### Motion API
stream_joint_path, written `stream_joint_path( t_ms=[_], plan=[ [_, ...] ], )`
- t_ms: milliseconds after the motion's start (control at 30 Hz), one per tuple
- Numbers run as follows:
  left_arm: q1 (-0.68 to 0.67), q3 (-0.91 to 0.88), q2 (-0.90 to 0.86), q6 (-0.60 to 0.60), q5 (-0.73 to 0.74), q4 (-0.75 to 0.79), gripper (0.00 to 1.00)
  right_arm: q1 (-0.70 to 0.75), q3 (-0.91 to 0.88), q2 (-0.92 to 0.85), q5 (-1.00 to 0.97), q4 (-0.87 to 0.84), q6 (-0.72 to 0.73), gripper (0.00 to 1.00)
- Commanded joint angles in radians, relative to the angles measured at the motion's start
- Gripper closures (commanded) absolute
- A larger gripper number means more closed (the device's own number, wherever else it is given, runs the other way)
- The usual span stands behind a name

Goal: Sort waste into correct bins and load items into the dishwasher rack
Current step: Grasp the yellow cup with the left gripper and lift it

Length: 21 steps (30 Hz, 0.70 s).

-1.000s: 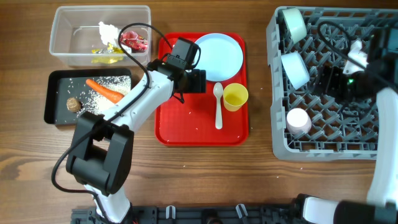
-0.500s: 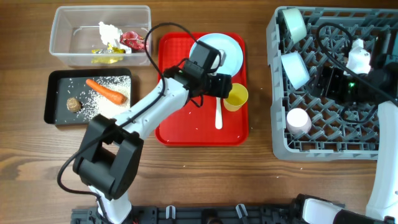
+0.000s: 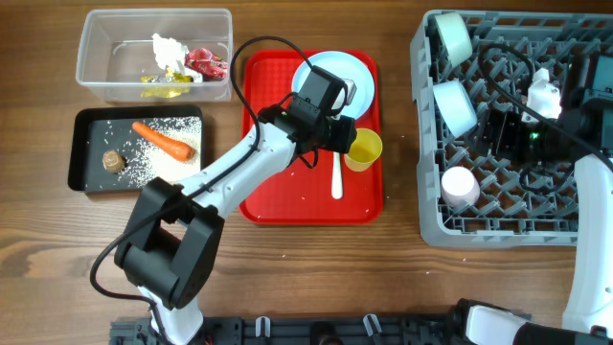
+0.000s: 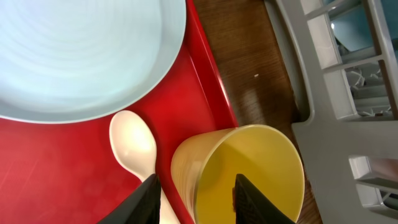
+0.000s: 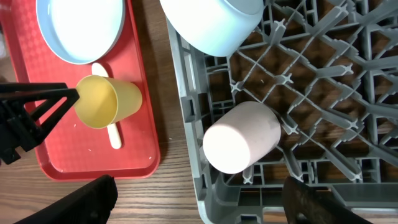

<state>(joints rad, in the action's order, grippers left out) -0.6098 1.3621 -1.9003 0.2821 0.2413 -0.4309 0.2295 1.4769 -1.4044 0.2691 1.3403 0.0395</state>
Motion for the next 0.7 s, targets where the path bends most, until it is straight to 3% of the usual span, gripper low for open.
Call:
stream_joint_path(
  t_ms=[0, 300, 400, 667],
  plan=[
    [-0.001, -0.006, -0.036, 0.000, -0.003, -0.008, 0.63, -0.003, -0.010, -0.005, 0.016, -0.005, -0.017, 0.13],
    [-0.002, -0.006, -0.048, 0.026, -0.003, -0.010, 0.83, -0.003, -0.010, -0.006, 0.016, -0.005, -0.017, 0.13],
    [-0.002, -0.006, -0.049, 0.048, -0.003, -0.010, 0.96, -0.003, -0.010, -0.005, 0.016, -0.008, -0.017, 0.13],
    [0.019, -0.006, -0.020, 0.123, 0.039, -0.019, 0.96, -0.003, -0.010, -0.006, 0.021, -0.008, -0.016, 0.13]
  ],
)
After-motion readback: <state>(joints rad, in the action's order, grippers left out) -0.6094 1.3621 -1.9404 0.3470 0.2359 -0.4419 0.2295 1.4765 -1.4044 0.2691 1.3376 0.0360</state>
